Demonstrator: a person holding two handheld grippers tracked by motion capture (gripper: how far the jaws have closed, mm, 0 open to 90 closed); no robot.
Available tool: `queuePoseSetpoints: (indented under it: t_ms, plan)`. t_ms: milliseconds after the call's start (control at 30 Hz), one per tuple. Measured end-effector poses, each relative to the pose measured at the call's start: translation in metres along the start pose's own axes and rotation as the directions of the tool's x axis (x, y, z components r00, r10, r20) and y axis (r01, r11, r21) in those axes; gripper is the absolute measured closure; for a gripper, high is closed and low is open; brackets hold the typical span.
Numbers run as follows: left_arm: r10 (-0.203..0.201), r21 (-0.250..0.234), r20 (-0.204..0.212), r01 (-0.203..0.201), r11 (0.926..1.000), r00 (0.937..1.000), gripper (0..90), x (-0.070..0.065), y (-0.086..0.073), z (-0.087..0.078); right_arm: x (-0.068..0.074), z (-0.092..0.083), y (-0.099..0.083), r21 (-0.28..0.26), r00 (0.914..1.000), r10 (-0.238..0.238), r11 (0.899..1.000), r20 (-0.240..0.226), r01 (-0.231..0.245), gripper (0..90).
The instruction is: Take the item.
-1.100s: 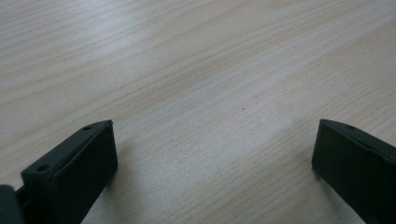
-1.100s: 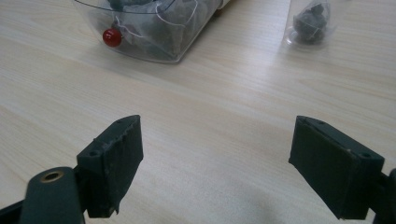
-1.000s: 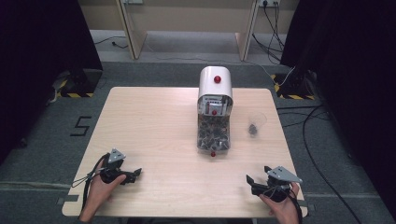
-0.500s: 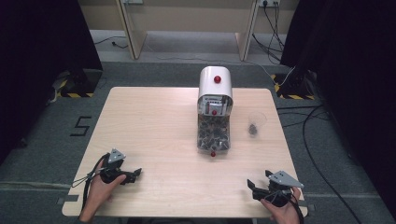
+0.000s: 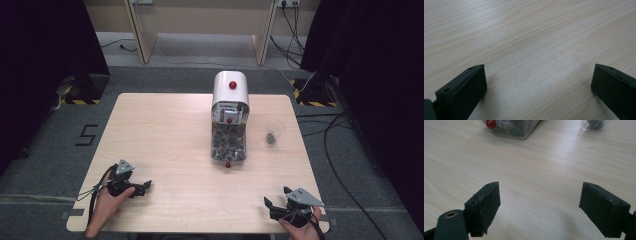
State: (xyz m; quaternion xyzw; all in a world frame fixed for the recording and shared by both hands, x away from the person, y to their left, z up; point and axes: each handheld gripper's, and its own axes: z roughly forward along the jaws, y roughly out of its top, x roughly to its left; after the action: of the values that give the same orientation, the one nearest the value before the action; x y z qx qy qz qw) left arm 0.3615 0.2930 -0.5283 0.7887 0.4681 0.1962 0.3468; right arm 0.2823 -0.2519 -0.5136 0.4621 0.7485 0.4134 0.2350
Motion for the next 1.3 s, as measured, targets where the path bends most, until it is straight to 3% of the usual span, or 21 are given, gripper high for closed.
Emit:
queuePoseSetpoints:
  t_ms: [1100,1300]
  plan:
    - [0.001,-0.001,0.000,-0.001,1.0000,1.0000,0.0,0.000,0.000,0.000,0.009,-0.009,-0.026,0.056,0.9998,-0.010,0.998,0.016,0.009,16.3]
    - [0.000,0.000,-0.001,0.000,1.0000,1.0000,0.0,0.000,0.000,0.000,0.013,-0.012,-0.033,0.038,0.9991,-0.021,0.999,0.038,0.020,15.5]
